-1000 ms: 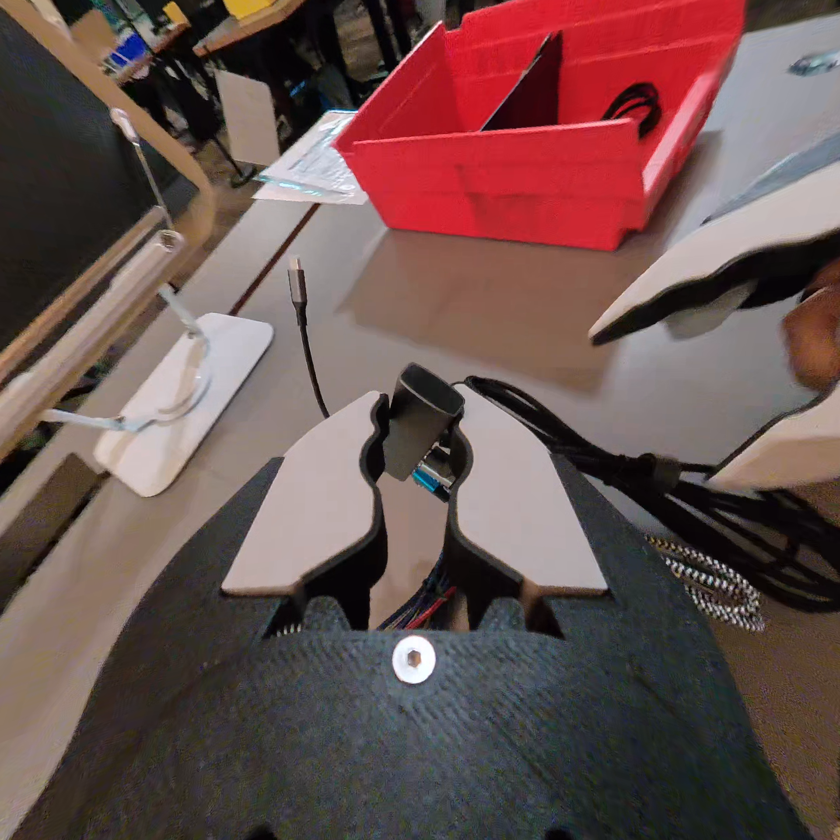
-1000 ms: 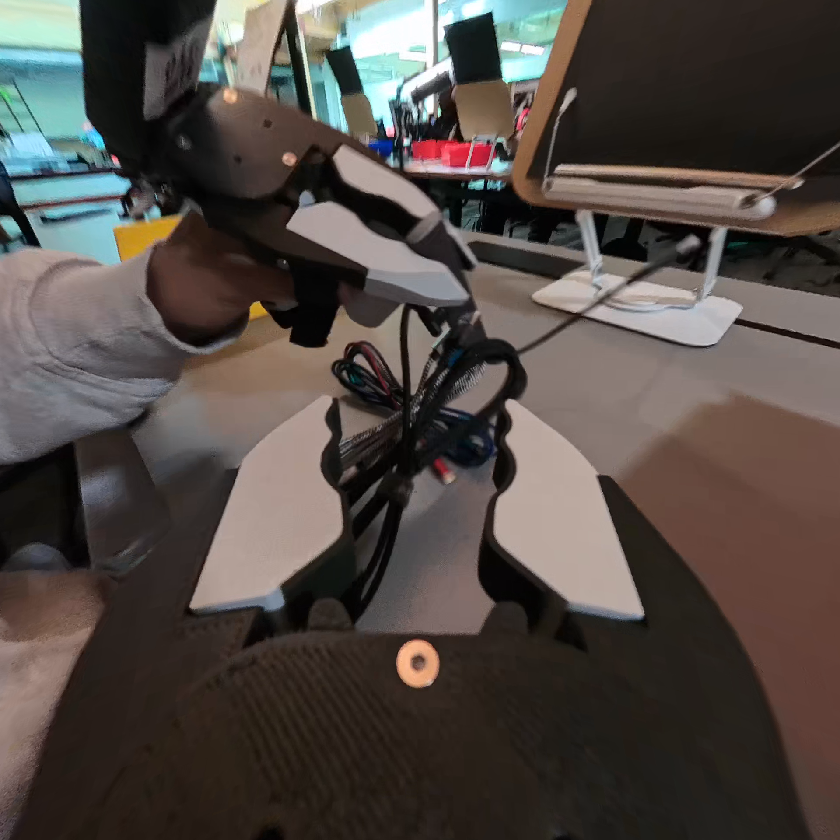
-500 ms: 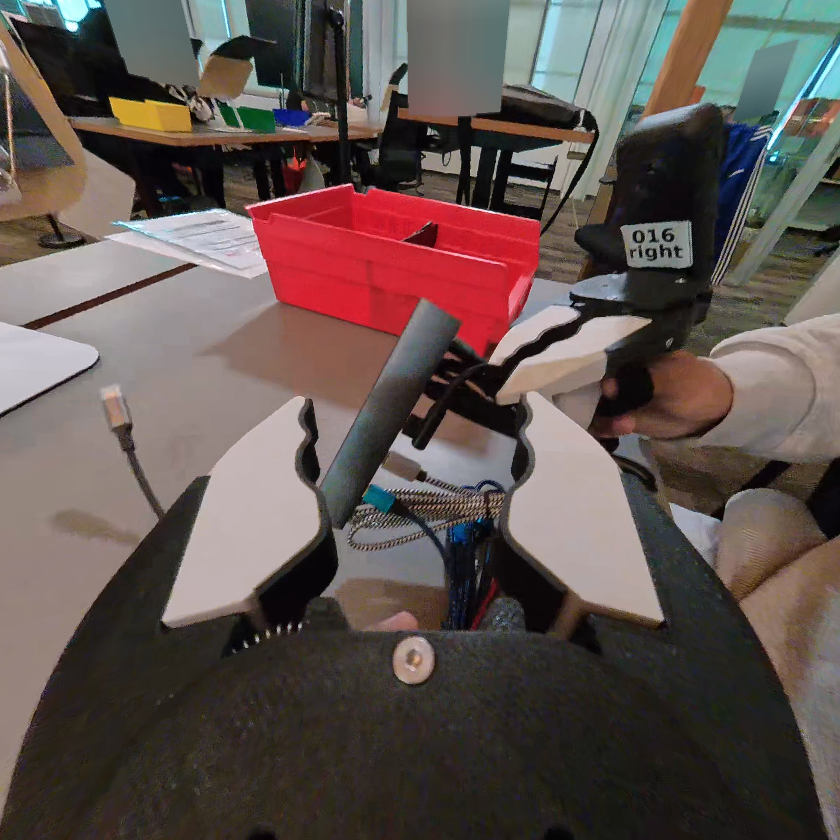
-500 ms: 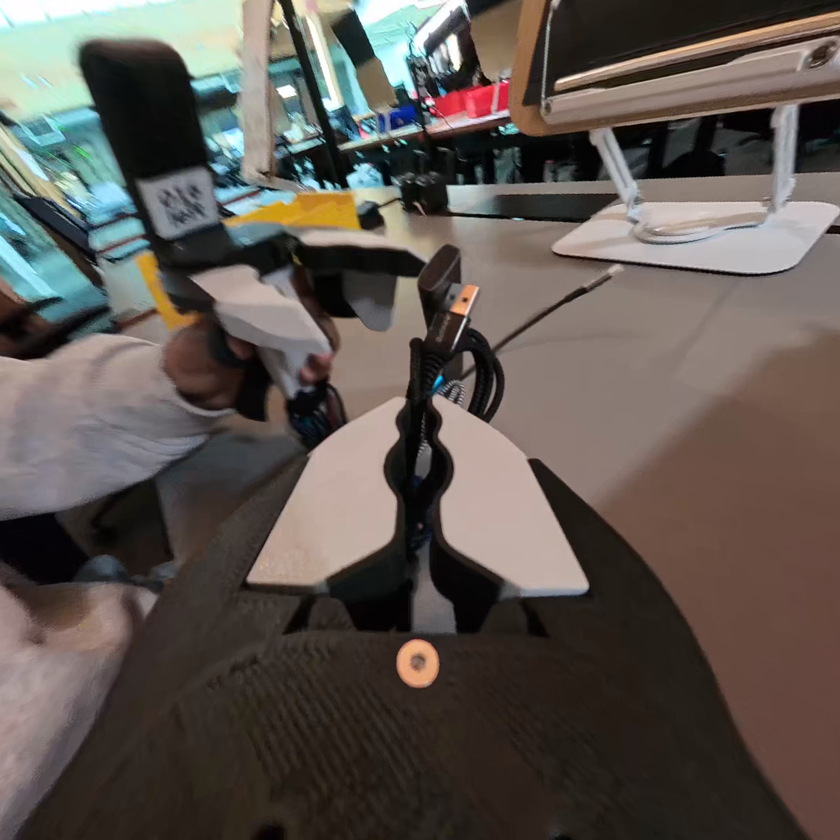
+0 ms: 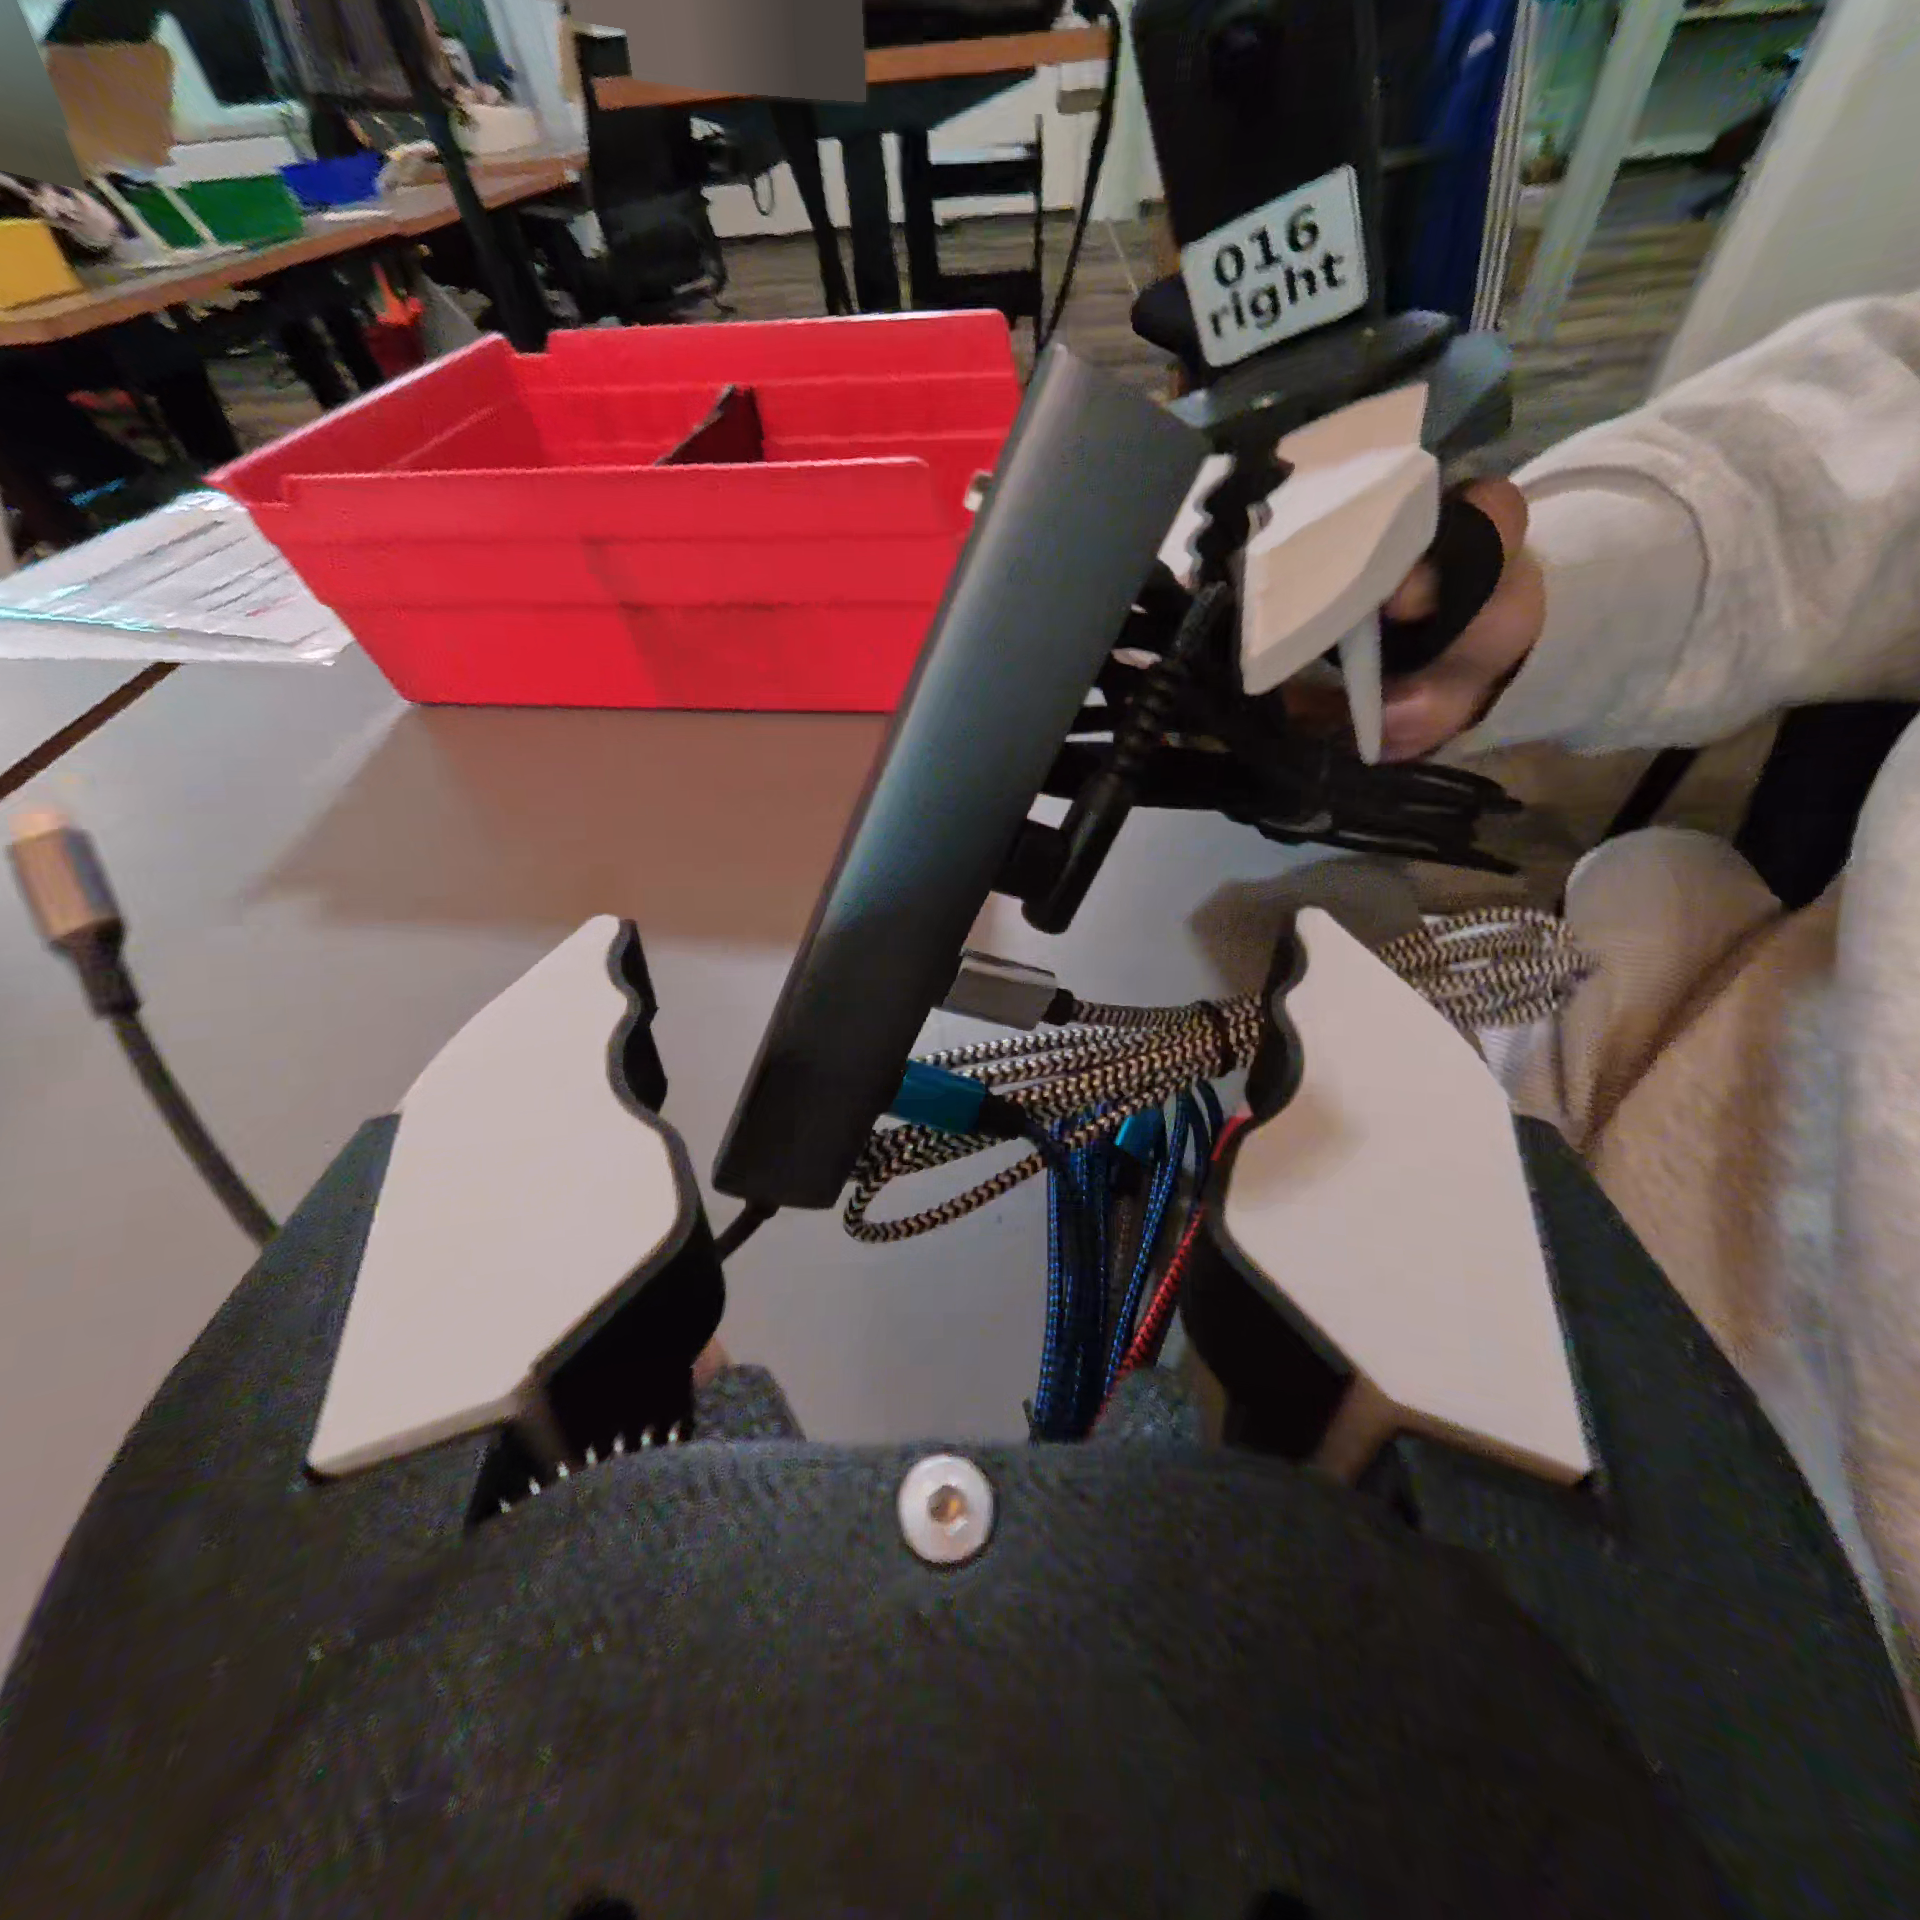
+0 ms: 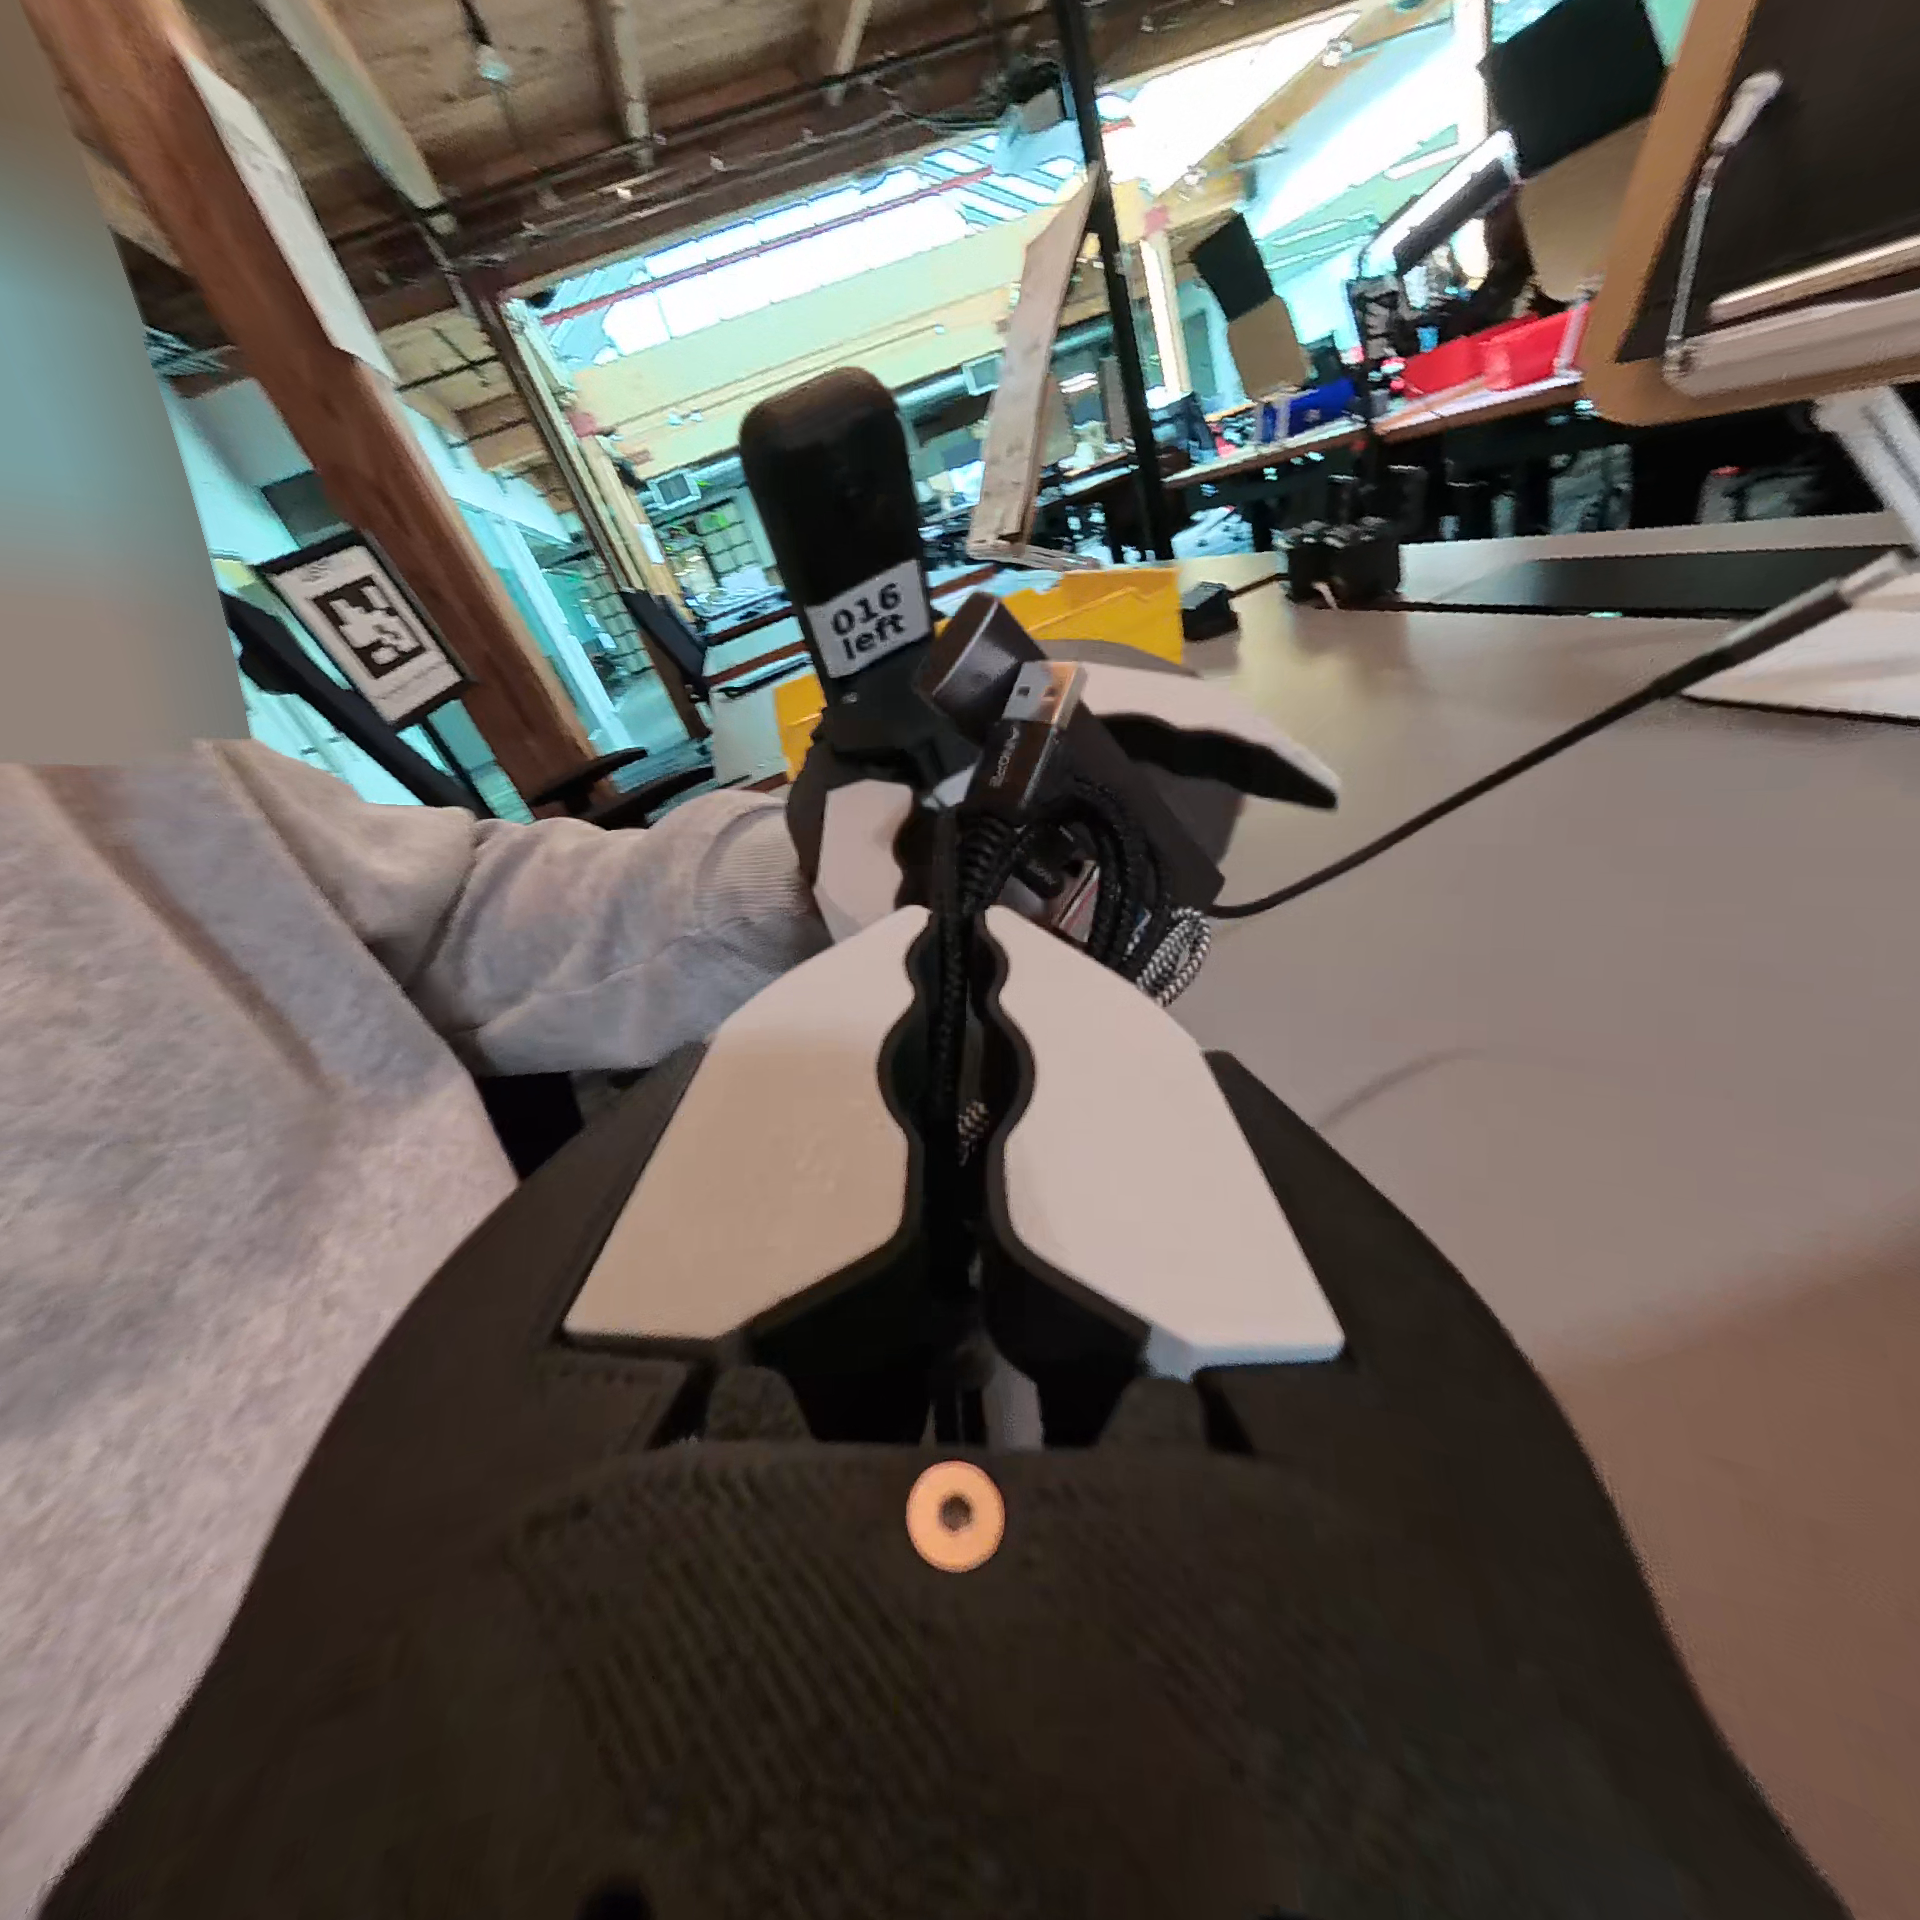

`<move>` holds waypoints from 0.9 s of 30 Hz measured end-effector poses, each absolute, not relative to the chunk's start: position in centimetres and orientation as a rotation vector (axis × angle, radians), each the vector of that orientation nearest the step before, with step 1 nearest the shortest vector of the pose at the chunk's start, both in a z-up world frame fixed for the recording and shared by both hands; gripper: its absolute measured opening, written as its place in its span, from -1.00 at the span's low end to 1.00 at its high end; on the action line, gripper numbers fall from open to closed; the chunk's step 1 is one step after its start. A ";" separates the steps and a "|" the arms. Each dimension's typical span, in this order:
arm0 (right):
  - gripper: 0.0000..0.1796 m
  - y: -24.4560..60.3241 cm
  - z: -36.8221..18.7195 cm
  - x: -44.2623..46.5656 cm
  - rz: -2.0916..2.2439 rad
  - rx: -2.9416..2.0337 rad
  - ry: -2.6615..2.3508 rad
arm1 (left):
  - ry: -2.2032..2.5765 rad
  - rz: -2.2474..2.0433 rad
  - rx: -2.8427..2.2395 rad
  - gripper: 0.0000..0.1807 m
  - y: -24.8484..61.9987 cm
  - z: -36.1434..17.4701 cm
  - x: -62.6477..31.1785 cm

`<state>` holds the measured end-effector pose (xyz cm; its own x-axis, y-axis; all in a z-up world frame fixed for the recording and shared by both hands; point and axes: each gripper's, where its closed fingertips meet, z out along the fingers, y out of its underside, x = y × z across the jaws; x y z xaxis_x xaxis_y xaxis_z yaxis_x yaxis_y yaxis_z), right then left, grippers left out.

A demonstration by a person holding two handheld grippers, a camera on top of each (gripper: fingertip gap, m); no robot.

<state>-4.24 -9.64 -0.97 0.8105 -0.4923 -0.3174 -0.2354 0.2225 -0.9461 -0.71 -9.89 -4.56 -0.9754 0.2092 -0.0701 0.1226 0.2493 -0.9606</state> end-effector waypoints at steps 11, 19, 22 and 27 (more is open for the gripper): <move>-0.95 -11.4 -1.8 -2.7 -0.267 -1.347 0.782 | -2.395 1.496 -0.085 -0.42 -9.0 -6.7 -1.0; -0.92 -13.0 -4.2 -0.9 -0.349 -1.392 0.970 | -2.488 1.390 0.070 -0.44 -9.1 -8.2 0.1; -0.74 -14.7 -5.3 0.2 -0.539 -1.455 1.079 | -2.607 1.348 0.160 -0.44 -8.9 -9.3 1.5; -0.62 -14.8 -3.7 -0.1 -0.666 -1.462 0.999 | -2.684 1.346 0.240 -0.44 -8.6 -9.8 2.7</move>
<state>-0.06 -14.80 -3.75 0.4703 -0.8709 -0.1425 -0.2025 0.0507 -0.9780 2.72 -8.63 -9.83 -0.9791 -0.0837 0.1856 -0.1988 0.5897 -0.7828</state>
